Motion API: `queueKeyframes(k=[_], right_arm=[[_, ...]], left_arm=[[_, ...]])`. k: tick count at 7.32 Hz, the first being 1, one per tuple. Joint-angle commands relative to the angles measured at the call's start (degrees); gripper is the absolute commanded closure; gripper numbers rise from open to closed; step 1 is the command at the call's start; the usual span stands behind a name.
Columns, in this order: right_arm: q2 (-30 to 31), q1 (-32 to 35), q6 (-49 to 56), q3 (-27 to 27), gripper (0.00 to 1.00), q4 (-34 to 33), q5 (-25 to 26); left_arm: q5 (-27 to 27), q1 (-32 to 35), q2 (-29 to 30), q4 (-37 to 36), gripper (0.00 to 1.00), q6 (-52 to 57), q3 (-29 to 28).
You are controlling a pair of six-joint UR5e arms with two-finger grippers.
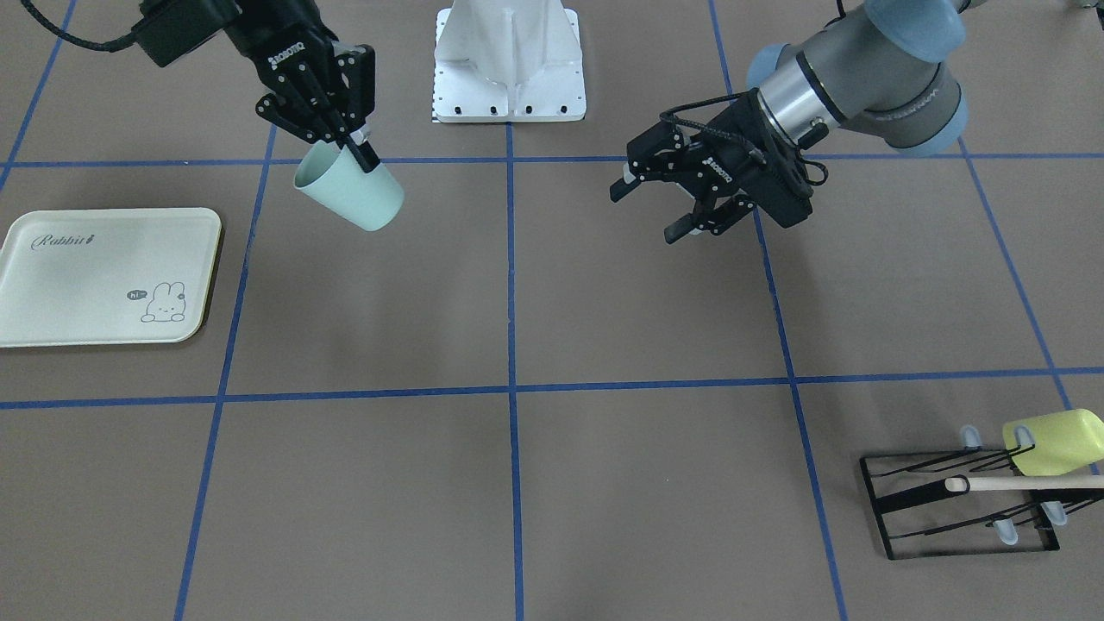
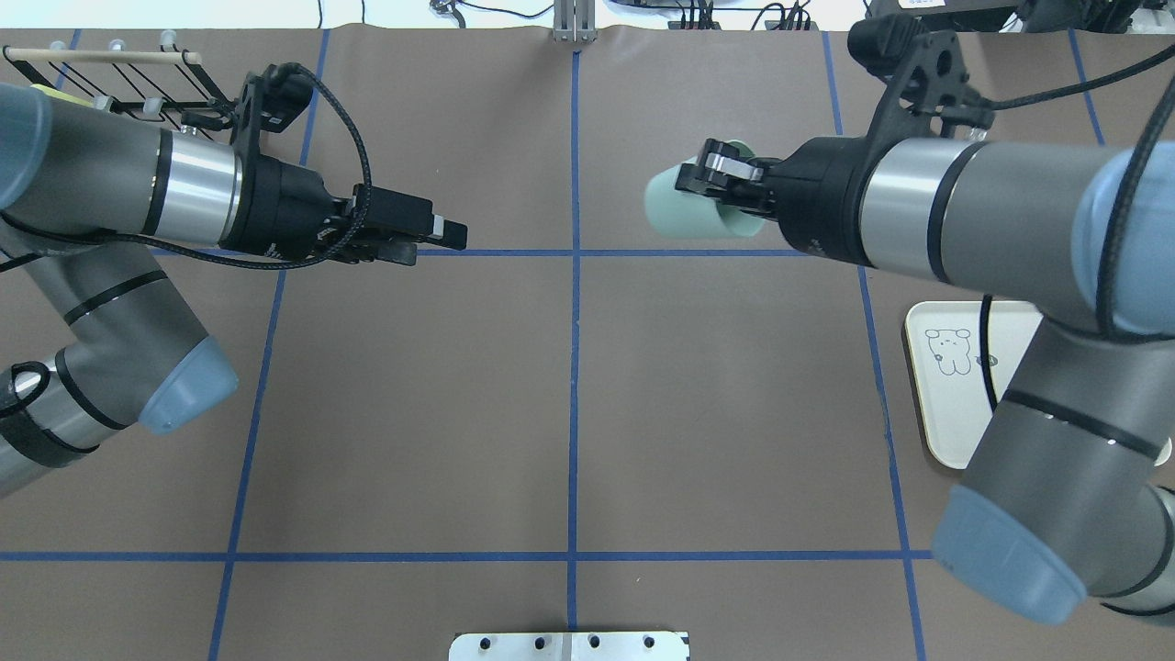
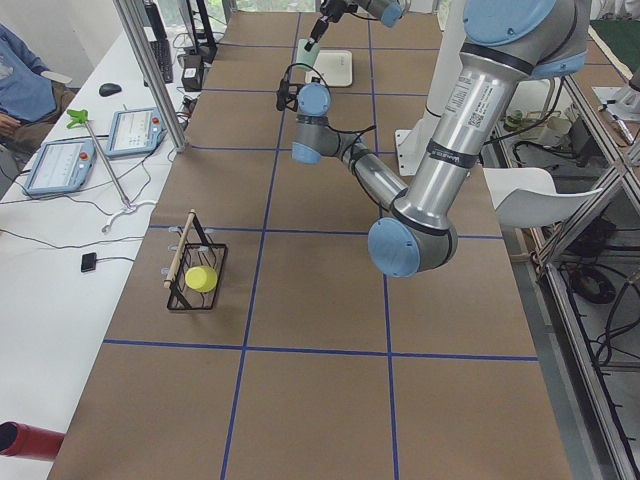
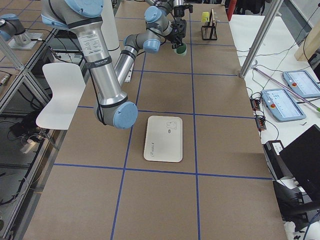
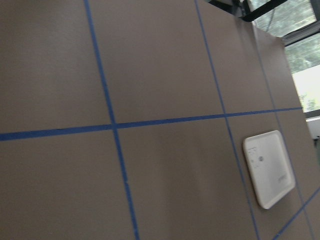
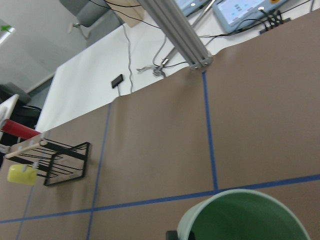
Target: Left arm grabs green cup and hands to right arm on tray
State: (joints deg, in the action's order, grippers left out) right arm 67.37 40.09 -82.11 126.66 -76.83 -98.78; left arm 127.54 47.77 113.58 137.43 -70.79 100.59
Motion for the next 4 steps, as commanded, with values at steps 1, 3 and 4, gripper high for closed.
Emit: queueKeyframes(k=[1, 3, 4], right_arm=[[2.66, 1.30, 5.09, 0.60, 1.00, -9.00, -2.21], [2.94, 4.71, 16.91, 3.84, 1.00, -22.42, -6.40], [3.90, 7.26, 21.33, 4.55, 1.00, -25.62, -8.60]], left_arm=[[-0.53, 5.29, -2.99, -14.58, 0.00, 16.82, 0.39], [-4.57, 9.42, -11.40, -19.20, 0.00, 35.01, 0.14], [-4.06, 12.84, -15.63, -19.91, 0.00, 43.46, -0.22]])
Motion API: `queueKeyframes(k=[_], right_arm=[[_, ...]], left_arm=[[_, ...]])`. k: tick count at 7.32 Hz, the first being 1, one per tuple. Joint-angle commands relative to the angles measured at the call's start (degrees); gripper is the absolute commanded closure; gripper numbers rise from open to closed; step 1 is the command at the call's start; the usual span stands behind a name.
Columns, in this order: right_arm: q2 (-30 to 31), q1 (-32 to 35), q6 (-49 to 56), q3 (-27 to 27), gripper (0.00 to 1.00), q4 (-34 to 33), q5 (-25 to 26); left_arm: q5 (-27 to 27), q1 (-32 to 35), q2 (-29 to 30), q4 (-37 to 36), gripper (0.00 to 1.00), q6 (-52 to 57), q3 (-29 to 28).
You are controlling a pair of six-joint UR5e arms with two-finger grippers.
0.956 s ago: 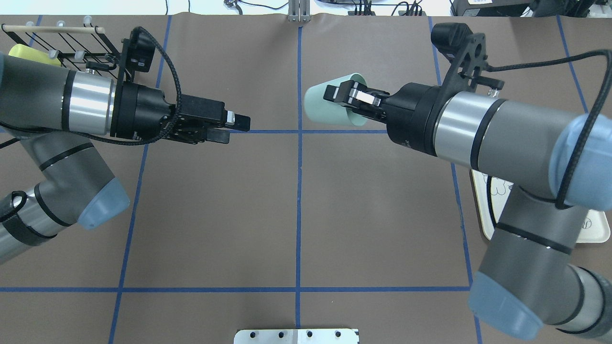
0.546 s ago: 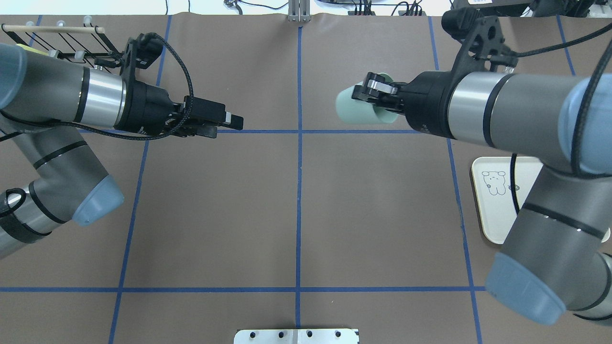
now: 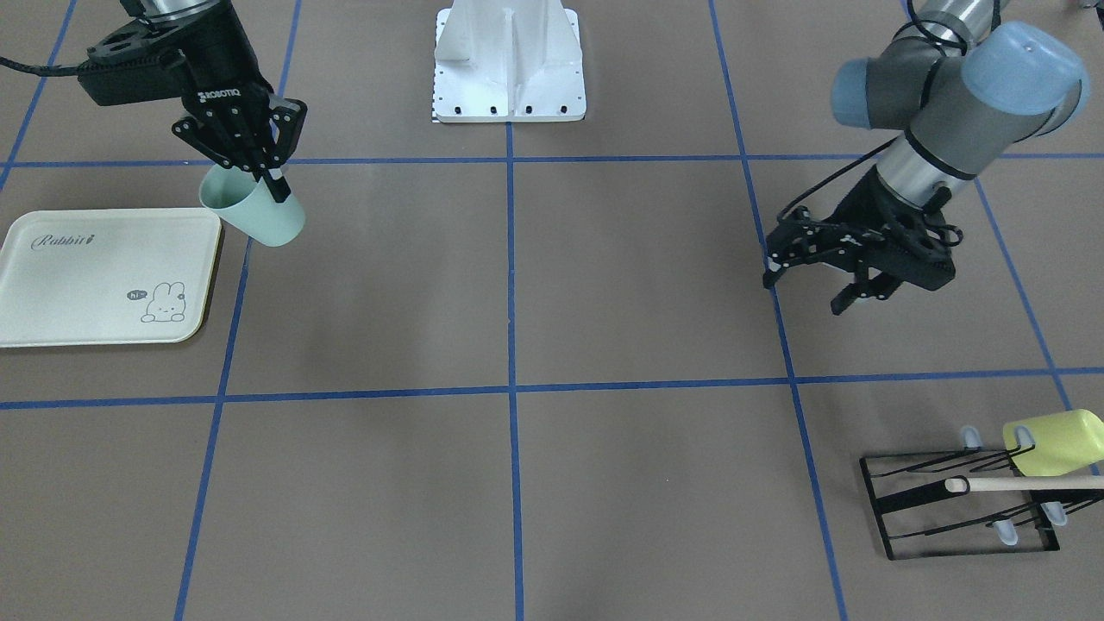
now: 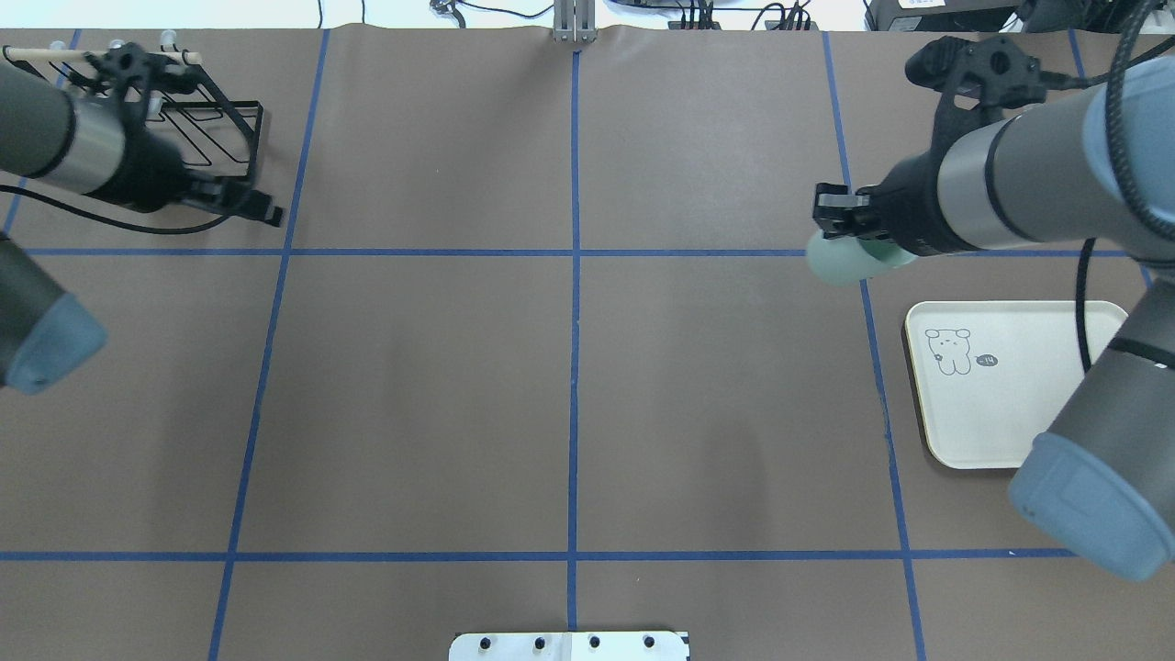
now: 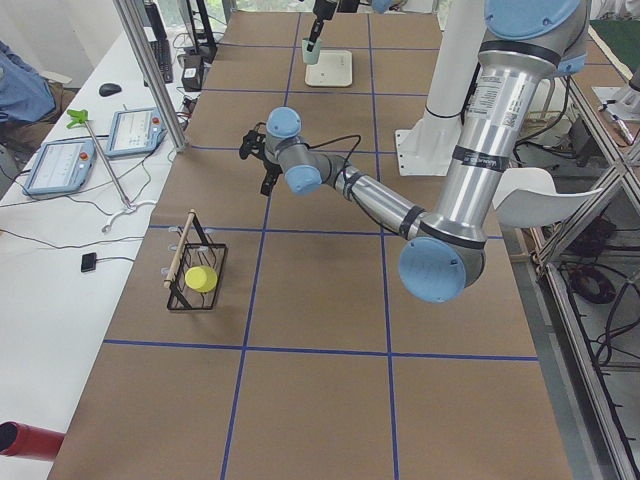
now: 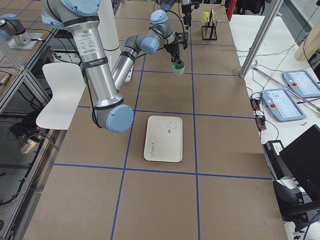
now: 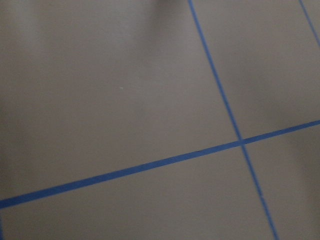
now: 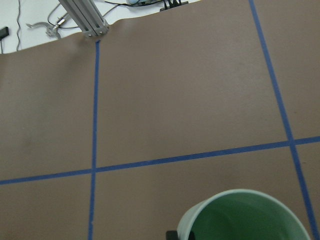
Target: Left arm grabs green cup and hands to right arm on tray
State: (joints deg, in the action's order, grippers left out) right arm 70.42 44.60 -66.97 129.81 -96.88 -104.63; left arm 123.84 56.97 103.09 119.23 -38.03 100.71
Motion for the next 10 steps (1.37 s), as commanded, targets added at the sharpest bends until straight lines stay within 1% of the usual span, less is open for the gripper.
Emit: queueKeyframes(k=[1, 2, 3, 4, 5, 6, 7, 8, 9, 10], right_arm=[[3.82, 4.78, 12.42, 1.42, 1.00, -5.77, -4.17], [7.07, 8.19, 19.27, 1.15, 1.00, -5.60, -7.05], [9.28, 13.01, 24.82, 1.15, 1.00, -5.07, -11.34], [12.08, 15.58, 29.49, 1.15, 1.00, -5.07, -13.91], [15.33, 17.35, 35.80, 1.06, 1.00, -4.63, -14.02], [17.45, 18.76, 38.91, 0.98, 1.00, -4.63, -14.11], [18.69, 19.56, 40.50, 0.71, 1.00, -4.46, -14.81], [21.14, 19.74, 42.09, -0.07, 1.00, -2.80, -15.68], [24.56, 19.74, 42.01, -1.04, 1.00, 2.44, -15.78], [28.59, 19.74, 41.40, -3.57, 1.00, 9.10, -15.69]], left_arm=[[0.00, 7.50, -8.49, -2.24, 0.00, 14.62, -0.33], [0.09, 11.11, -10.96, -4.34, 0.00, 20.05, -0.25], [0.52, 17.23, -14.38, -4.97, 0.00, 27.76, 0.28], [4.18, 23.82, -15.72, -5.84, 0.00, 31.49, -0.85], [5.00, 25.89, -16.95, -10.03, 0.00, 32.05, -1.30], [5.18, 26.43, -16.96, -21.73, 0.00, 32.06, -1.74], [5.27, 29.83, -16.44, -25.15, 0.00, 32.49, -0.96], [5.10, 30.12, -17.04, -26.23, 0.00, 35.63, -1.21], [5.27, 30.13, -16.96, -29.55, 0.00, 36.70, -1.21], [5.27, 30.04, -16.79, -32.71, 0.00, 39.24, -1.21]])
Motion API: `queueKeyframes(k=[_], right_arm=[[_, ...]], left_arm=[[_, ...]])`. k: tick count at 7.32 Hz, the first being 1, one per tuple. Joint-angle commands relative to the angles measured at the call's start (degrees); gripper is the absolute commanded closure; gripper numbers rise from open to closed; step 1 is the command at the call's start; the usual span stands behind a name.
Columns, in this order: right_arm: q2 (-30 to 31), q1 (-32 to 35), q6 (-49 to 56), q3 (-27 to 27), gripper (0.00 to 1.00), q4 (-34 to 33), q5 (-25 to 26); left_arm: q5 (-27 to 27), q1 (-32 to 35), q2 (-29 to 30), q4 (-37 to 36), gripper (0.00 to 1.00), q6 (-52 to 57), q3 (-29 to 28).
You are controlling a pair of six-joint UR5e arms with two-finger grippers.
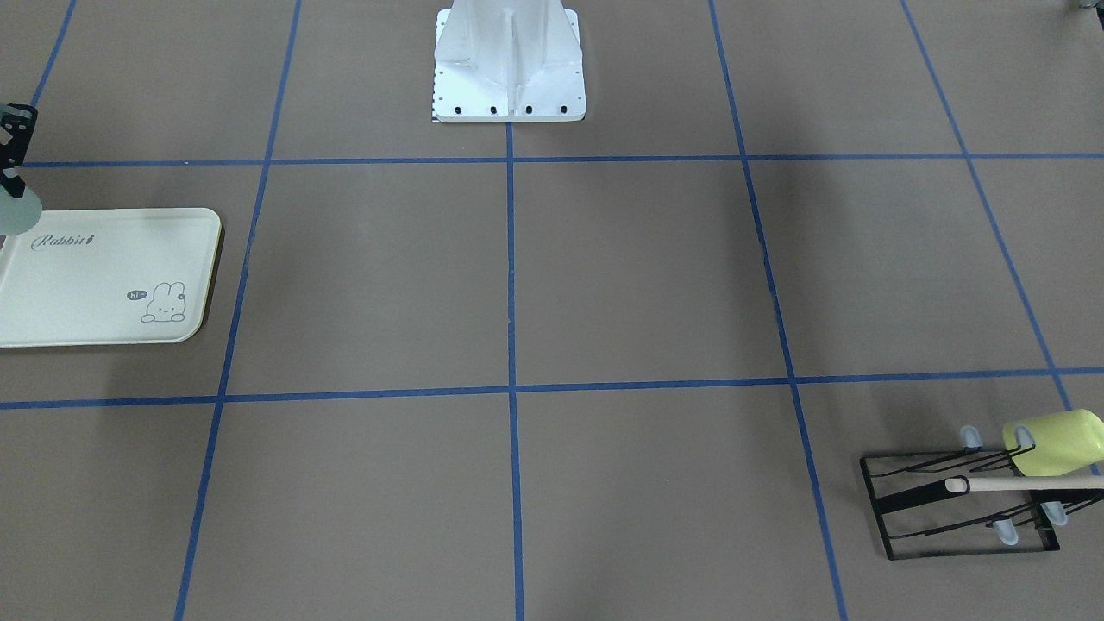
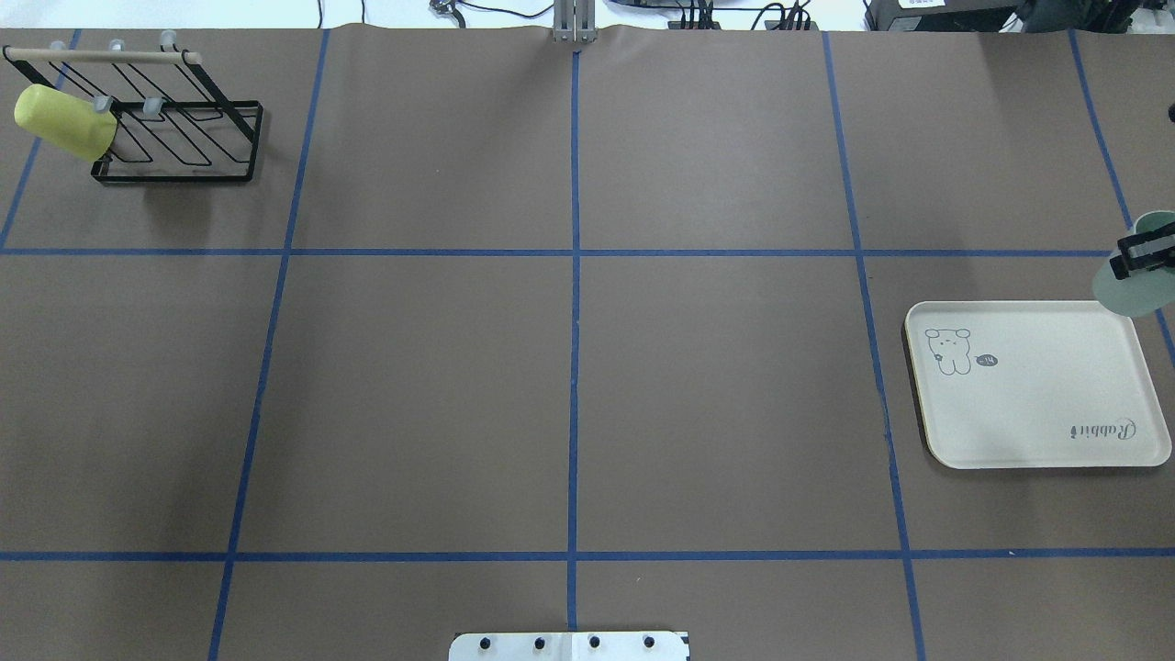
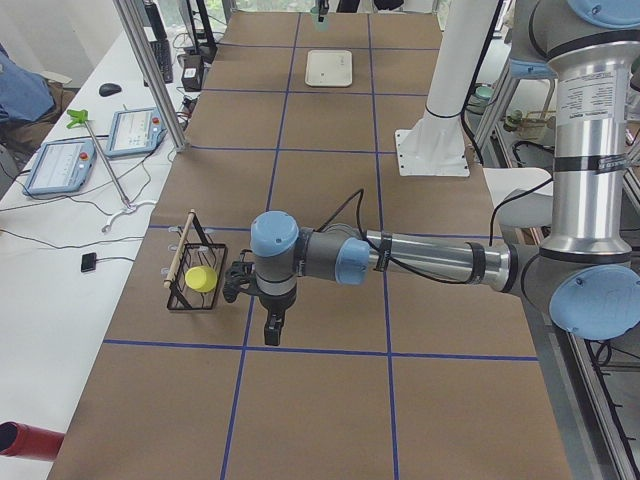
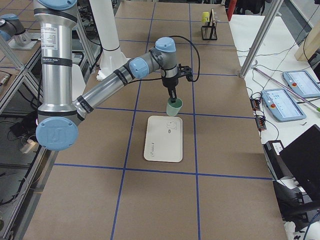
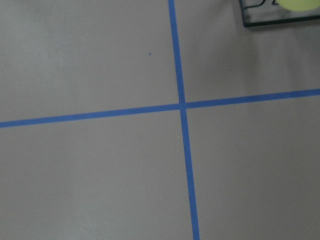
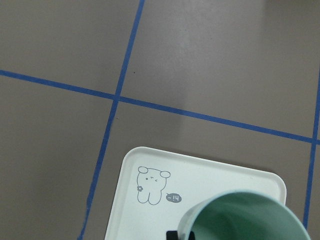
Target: Left arm grabs green cup and hands to right arm on tray
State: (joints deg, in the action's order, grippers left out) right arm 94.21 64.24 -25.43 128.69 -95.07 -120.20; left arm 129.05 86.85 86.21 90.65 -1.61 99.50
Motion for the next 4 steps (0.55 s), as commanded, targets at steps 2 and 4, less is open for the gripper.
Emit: queueKeyframes(k=[2, 4], right_arm=[[9.13, -1.12, -5.91, -9.73, 1.00, 22.22, -0.21], [9.24, -5.85, -12.67, -14.68, 1.00, 30.36, 0.66]], left_arm=[[4.67, 0.25, -0.34, -4.78, 0.00, 4.95, 0.00], [6.82, 0.25, -0.43, -4.78, 0.00, 4.95, 0.08]])
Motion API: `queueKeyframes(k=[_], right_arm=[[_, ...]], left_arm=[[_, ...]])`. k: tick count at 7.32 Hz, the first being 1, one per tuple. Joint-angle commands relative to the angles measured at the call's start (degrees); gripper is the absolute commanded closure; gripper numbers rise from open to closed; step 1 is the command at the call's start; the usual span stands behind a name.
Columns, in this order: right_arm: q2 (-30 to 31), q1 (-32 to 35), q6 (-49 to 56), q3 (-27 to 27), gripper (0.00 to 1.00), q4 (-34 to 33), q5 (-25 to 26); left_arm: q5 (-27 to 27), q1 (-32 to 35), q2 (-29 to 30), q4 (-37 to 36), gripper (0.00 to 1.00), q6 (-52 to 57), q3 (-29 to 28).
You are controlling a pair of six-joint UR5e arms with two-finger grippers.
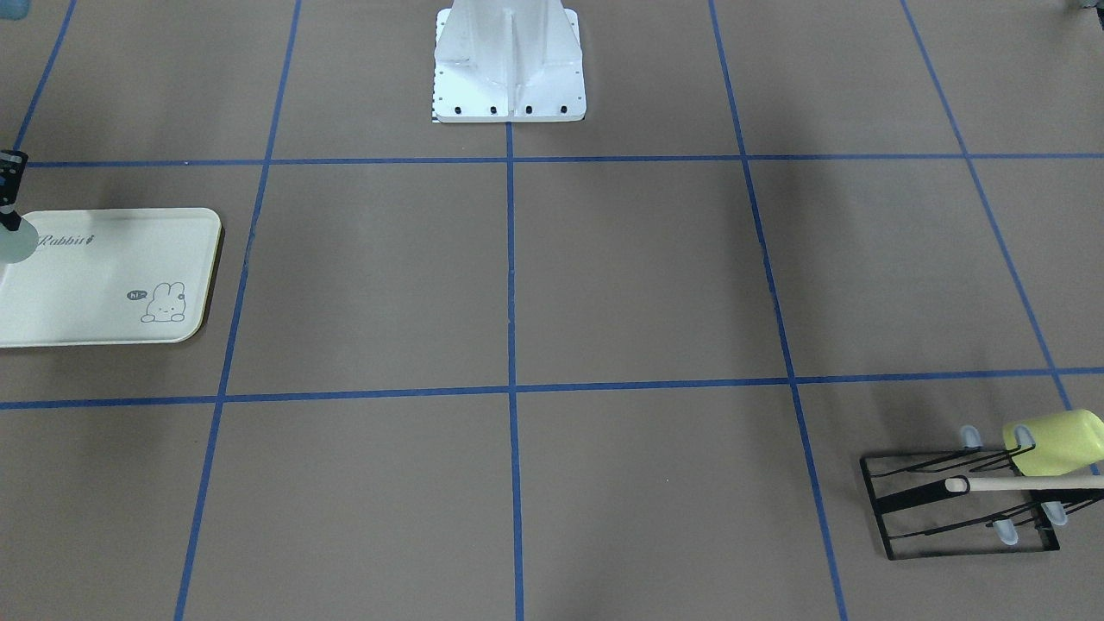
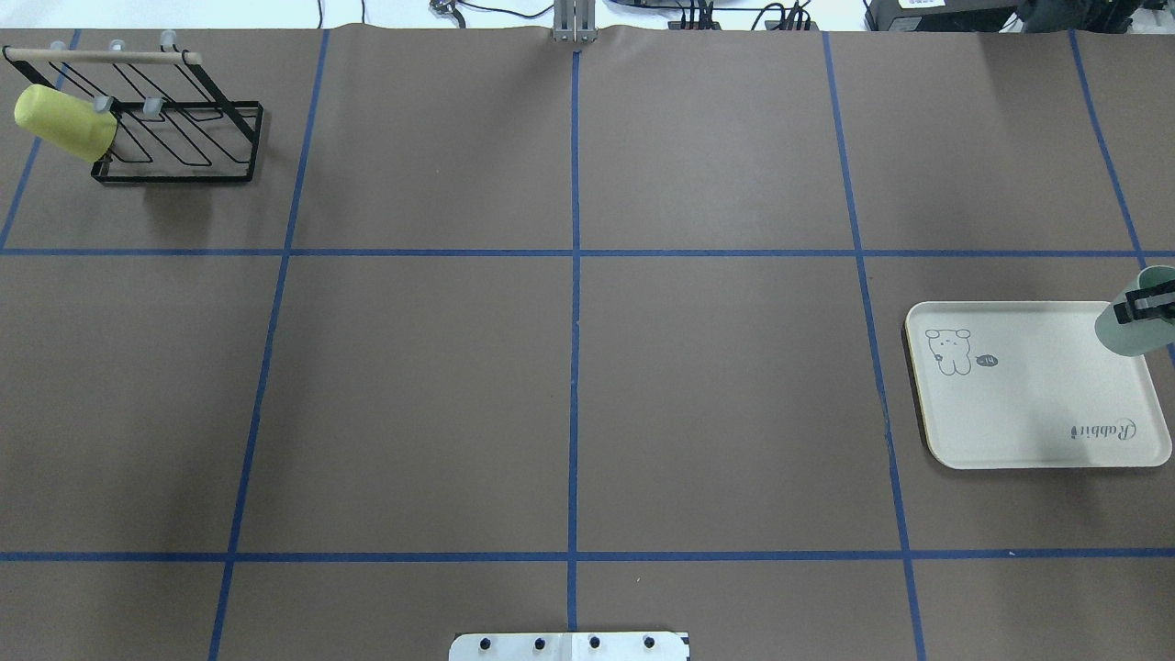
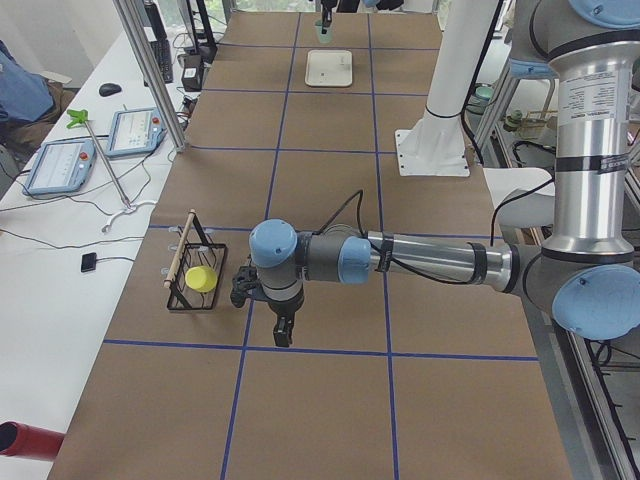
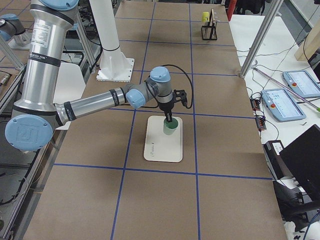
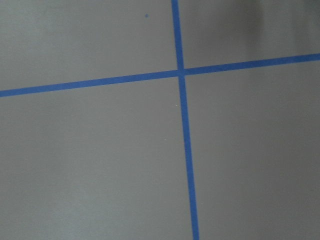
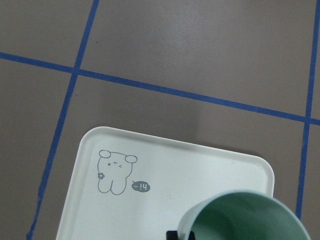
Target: Left arm grabs green cup and hands to right arm on tray
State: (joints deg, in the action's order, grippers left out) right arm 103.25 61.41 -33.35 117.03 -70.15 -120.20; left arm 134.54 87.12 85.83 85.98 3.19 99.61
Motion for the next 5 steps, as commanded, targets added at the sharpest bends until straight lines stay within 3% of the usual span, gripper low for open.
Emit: queueKeyframes(k=[1, 2, 5], right_arm=[[0.03, -6.36, -8.36, -3.64, 1.00, 6.25, 3.01], [-0.58, -8.91, -9.87, -5.48, 1.00, 7.56, 6.34], [-1.55, -10.61, -10.77, -10.85, 1.00, 12.75, 8.14]], left_arm=[[1.43, -0.02, 0.04, -0.03, 0.00, 0.15, -0.03], [1.43, -0.11, 0.13, -0.03, 0.00, 0.15, -0.37], [1.52, -0.20, 0.30, 0.06, 0.00, -0.02, -0.38]])
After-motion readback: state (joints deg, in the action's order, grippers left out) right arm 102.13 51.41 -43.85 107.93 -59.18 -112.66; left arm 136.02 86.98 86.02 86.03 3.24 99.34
